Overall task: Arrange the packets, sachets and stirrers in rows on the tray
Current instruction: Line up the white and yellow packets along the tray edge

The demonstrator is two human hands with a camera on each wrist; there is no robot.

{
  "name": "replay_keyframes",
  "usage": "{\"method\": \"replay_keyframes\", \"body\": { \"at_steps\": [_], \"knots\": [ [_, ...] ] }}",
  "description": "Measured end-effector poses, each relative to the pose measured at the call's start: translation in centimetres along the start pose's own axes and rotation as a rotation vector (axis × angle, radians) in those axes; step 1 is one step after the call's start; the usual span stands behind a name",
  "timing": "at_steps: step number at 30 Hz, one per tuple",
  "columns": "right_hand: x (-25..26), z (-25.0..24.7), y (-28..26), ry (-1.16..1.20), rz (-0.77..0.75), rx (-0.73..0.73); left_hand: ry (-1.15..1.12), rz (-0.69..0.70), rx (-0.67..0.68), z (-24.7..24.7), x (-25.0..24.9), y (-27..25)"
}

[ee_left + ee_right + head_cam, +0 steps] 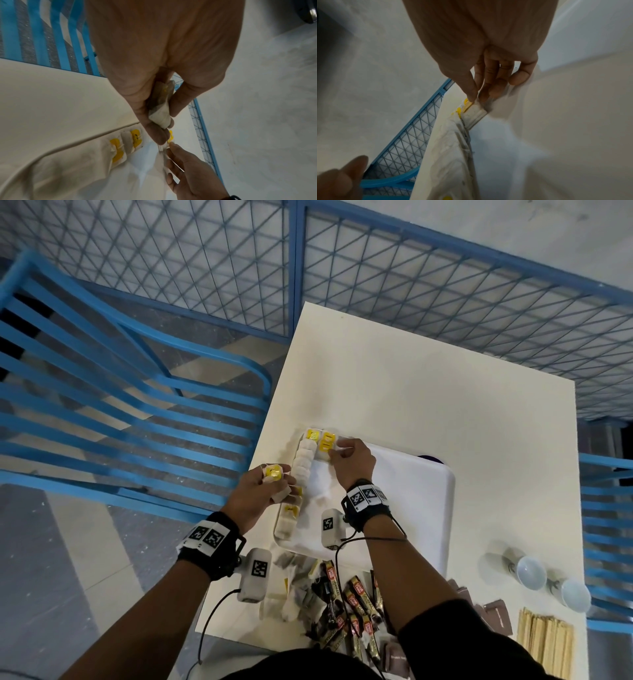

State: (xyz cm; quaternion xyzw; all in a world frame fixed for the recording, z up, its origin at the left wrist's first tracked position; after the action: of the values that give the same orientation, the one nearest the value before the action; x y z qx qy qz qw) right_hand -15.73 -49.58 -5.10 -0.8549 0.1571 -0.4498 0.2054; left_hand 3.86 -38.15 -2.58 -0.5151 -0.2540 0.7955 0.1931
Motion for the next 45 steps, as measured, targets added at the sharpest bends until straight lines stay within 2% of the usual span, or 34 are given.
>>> {"method": "replay_keyframes", "body": {
  "at_steps": [3, 5, 10, 13, 17, 21, 26, 30, 36, 41, 45],
  "knots": [
    [0.4, -0.8, -0.7, 0.055, -0.042, -0.040, -0.023, 0.023, 0.018, 0.3, -0.2, -0.3],
    [1.4, -0.6, -1.8, 0.109, -0.124, 0.003, -0.029, 0.031, 0.031, 0.6, -0.3, -0.6],
    [4.5, 1.7, -5.4, 0.001, -0.398, 0.395, 0.002, 0.036, 0.108, 2.2, -0.8, -1.1],
    [5.2, 1.9, -7.1, -0.053, -0.476, 0.486, 0.027, 0.044, 0.149, 3.0, -0.8, -1.5],
    [5.2, 0.4, -7.4, -0.023, -0.464, 0.437, 0.008, 0.024, 0.136, 3.4, -0.2, -1.7],
    [5.0, -1.4, -7.5, 0.038, -0.480, 0.351, 0.094, 0.002, 0.059, 3.5, 0.4, -1.8],
    [4.4, -2.2, -7.9, 0.028, -0.483, 0.354, 0.071, 0.084, 0.047, 4.5, -0.1, -2.1],
    [4.1, -2.5, -8.5, 0.045, -0.478, 0.356, 0.110, 0.171, -0.035, 4.6, -0.2, -2.6],
    [4.3, -3.4, -9.3, 0.069, -0.523, 0.274, 0.131, 0.191, -0.091, 4.7, 0.1, -3.1],
    [3.9, -3.5, -9.6, 0.072, -0.524, 0.292, 0.152, 0.206, -0.118, 5.1, 0.0, -3.4],
    [3.8, -3.1, -9.5, 0.063, -0.420, 0.370, 0.245, 0.261, -0.114, 5.2, -0.5, -3.8]
  ]
}}
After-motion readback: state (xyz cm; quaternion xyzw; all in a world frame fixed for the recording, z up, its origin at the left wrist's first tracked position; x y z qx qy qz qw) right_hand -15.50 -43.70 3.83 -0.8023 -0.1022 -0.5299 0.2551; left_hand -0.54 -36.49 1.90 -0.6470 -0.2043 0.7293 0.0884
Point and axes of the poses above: each hand's wrist, its own y-axis towards the middle knuckle, its own z-axis out of the palm, x = y × z, the point moved 6 cm from there along y, towards the middle knuckle, and after that the axes turned 6 degrees about x, right-handed, at the moved point
